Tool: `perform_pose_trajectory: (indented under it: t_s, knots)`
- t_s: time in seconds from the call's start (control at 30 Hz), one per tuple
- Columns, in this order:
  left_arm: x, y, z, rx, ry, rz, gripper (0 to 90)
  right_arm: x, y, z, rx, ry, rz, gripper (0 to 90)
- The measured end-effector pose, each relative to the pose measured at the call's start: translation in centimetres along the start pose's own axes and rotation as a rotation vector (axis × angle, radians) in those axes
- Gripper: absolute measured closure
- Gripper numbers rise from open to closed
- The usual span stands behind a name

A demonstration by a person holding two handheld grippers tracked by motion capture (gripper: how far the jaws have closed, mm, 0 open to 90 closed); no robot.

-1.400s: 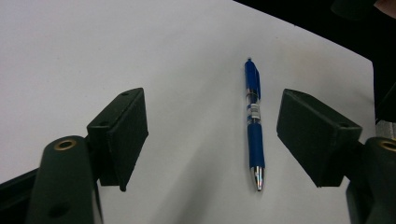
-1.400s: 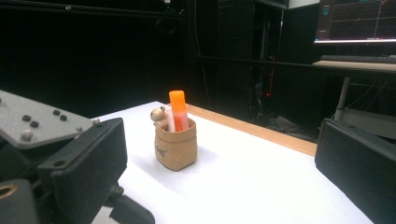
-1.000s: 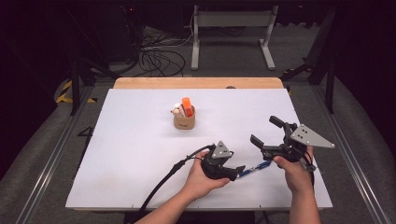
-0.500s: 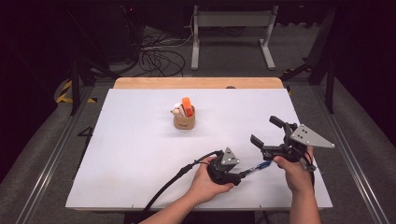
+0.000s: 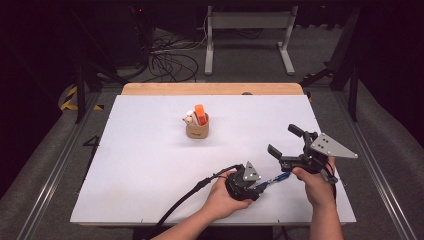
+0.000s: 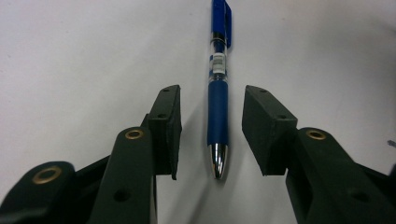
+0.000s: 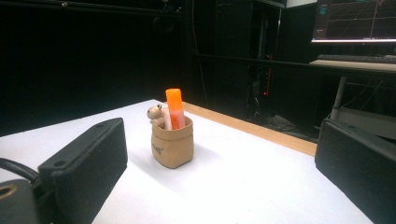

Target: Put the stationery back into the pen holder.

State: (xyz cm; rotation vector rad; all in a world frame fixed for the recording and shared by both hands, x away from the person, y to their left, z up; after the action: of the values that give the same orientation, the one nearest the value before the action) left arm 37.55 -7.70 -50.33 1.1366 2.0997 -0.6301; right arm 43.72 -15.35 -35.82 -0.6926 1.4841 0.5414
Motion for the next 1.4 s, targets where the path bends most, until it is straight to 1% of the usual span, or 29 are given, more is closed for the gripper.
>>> perform_pose_trajectory:
  t_s: [0.03, 0.07, 0.13, 0.3, 0.4, 0.43, 0.53, 0.6, 0.67, 0.73, 0.93, 1.0, 1.13, 1.17, 1.23, 1.3, 1.37, 1.4]
  knots:
    - [0.06, 0.02, 0.02, -0.007, 0.010, 0.001, 59.0, 0.00, 0.00, 0.00, 0.000, 0.000, 0.000, 2.9]
    - [0.05, 0.00, 0.14, -0.008, 0.008, -0.002, 59.6, -0.01, 0.01, -0.01, 0.000, 0.000, 0.000, 2.9]
    - [0.17, 0.01, 0.23, -0.011, 0.024, 0.002, 60.9, -0.02, 0.02, -0.01, -0.001, 0.000, -0.001, 2.9]
    - [0.19, 0.03, 0.27, -0.017, 0.029, -0.007, 62.1, -0.02, -0.03, -0.04, 0.003, 0.001, 0.002, 2.9]
    - [0.25, 0.02, 0.32, -0.038, 0.032, 0.001, 63.4, 0.00, -0.06, -0.05, 0.004, 0.002, 0.001, 2.9]
    - [0.24, 0.04, 0.32, -0.045, 0.036, 0.011, 64.6, 0.01, -0.07, -0.05, 0.005, 0.002, 0.002, 2.9]
    - [0.27, 0.07, 0.36, -0.060, 0.037, 0.015, 67.5, 0.02, -0.03, 0.01, 0.005, 0.003, 0.002, 2.9]
    - [0.36, 0.03, 0.33, -0.075, 0.045, 0.035, 68.3, 0.03, 0.01, 0.03, 0.001, 0.004, 0.000, 2.9]
    - [0.33, -0.14, 0.37, -0.082, 0.043, 0.060, 70.4, 0.03, 0.06, 0.05, 0.001, 0.004, 0.003, 2.9]
    - [0.40, -0.21, 0.34, -0.083, 0.049, 0.066, 73.3, 0.02, 0.05, 0.05, 0.002, 0.005, 0.000, 2.9]
    - [0.37, -0.18, 0.37, -0.060, 0.048, 0.044, 76.5, 0.03, 0.06, 0.06, 0.000, 0.006, -0.002, 2.9]
    - [0.29, -0.13, 0.42, -0.052, 0.040, 0.038, 78.4, 0.04, 0.07, 0.06, 0.001, 0.006, 0.003, 2.9]
    - [0.33, -0.14, 0.38, -0.061, 0.045, 0.041, 80.4, 0.06, 0.16, 0.14, -0.003, 0.007, 0.001, 2.9]
    - [0.28, -0.12, 0.40, -0.057, 0.042, 0.040, 80.5, 0.09, 0.18, 0.13, -0.005, 0.009, -0.003, 2.9]
    - [0.27, -0.03, 0.34, -0.043, 0.045, 0.023, 80.6, 0.11, 0.17, 0.13, -0.005, 0.009, -0.002, 2.9]
    - [0.14, 0.05, 0.37, -0.025, 0.034, 0.000, 80.7, 0.11, 0.17, 0.11, -0.004, 0.008, -0.002, 2.9]
    - [0.09, 0.36, 0.18, -0.027, 0.035, -0.005, 80.7, 0.13, 0.17, 0.10, -0.004, 0.008, 0.000, 2.9]
    - [-0.06, 0.52, 0.11, -0.021, 0.020, -0.014, 80.7, 0.16, 0.14, 0.10, -0.005, 0.009, -0.007, 3.0]
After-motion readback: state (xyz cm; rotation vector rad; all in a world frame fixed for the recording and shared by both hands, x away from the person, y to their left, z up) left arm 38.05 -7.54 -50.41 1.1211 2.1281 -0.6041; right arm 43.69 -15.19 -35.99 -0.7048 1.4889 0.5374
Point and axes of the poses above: each handheld gripper's, and its own axes: z roughly forward along the jaws, x roughly out of its underside, y roughly to its left, the point moved 10 cm from there along z, roughly forward along the jaws, and after that the axes turned 4 degrees about -z, right-handed, at the moved point
